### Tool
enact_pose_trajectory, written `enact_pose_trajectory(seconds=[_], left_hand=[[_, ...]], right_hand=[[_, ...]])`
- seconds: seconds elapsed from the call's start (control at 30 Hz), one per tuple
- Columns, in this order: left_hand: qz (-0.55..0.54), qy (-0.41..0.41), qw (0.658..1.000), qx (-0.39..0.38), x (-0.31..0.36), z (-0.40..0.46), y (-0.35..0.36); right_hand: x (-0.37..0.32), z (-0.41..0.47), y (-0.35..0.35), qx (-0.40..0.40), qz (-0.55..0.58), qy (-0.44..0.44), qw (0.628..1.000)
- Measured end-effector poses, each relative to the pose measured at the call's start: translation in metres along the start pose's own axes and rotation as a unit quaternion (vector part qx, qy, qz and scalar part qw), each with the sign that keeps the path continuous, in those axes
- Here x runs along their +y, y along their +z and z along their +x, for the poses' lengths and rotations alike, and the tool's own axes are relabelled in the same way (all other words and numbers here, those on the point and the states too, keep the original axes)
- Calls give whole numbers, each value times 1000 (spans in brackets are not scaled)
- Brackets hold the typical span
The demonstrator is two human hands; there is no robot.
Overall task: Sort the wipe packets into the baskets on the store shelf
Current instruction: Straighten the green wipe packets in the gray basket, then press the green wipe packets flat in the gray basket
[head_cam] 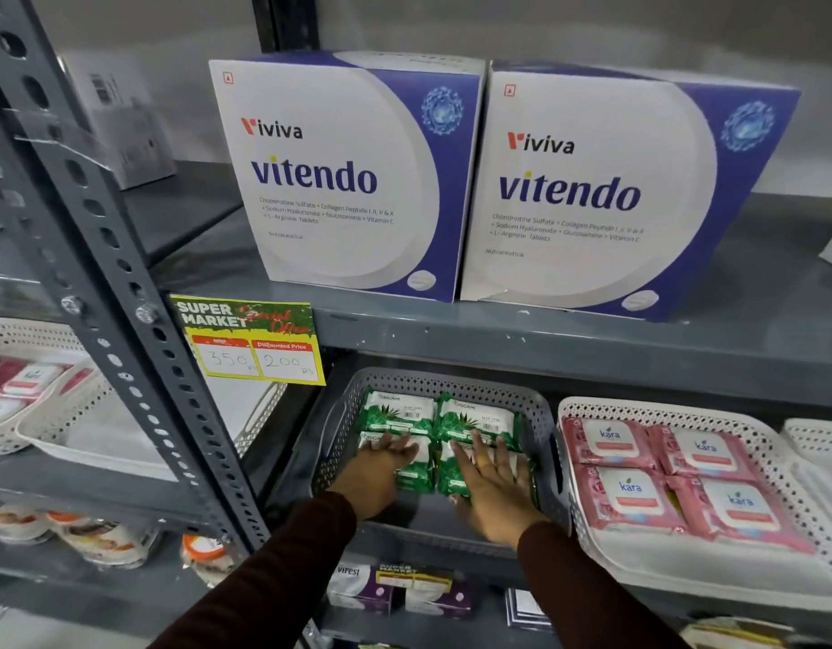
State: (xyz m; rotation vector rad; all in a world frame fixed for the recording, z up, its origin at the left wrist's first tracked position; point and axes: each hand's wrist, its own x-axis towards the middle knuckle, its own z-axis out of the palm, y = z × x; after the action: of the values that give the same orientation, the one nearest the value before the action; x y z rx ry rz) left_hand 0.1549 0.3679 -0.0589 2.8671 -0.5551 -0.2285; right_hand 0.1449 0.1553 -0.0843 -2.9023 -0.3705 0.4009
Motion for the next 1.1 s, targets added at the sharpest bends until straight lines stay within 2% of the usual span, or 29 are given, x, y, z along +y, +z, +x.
enact_pose_trajectory(seconds=[0.17, 0.33, 0.57, 0.63, 0.7, 0.77, 0.87, 0.93, 1.0, 1.1], left_hand=[[2, 3, 1000, -10, 5, 3, 1], [-42, -2, 999, -28, 2, 1, 4], [-33, 0, 999, -34, 0, 3, 5], [-42, -8, 998, -36, -1, 4, 5], [-39, -10, 999, -28, -2, 3, 6], [-50, -11, 999, -3, 7, 9, 7], [-120, -16, 988, 96, 47, 17, 7], [-145, 58, 978, 137, 95, 27, 10], [-167, 140, 965, 143, 152, 35, 15], [-167, 153, 969, 94, 228, 56, 30]], right_hand=[[-6, 6, -1, -7, -16, -26, 999], [-8, 7, 3, -9, -11, -21, 1000], [-4, 10, 6, -19, 16, -24, 999], [-5, 11, 0, -36, 39, -23, 998], [-3, 7, -11, -44, 112, -30, 992], [11, -3, -24, 9, 206, -44, 978], [42, -27, -40, 163, 286, -69, 942], [82, -48, -47, 230, 289, -53, 928], [134, -69, -49, 256, 249, 2, 934], [217, -95, -49, 231, 163, 117, 952]])
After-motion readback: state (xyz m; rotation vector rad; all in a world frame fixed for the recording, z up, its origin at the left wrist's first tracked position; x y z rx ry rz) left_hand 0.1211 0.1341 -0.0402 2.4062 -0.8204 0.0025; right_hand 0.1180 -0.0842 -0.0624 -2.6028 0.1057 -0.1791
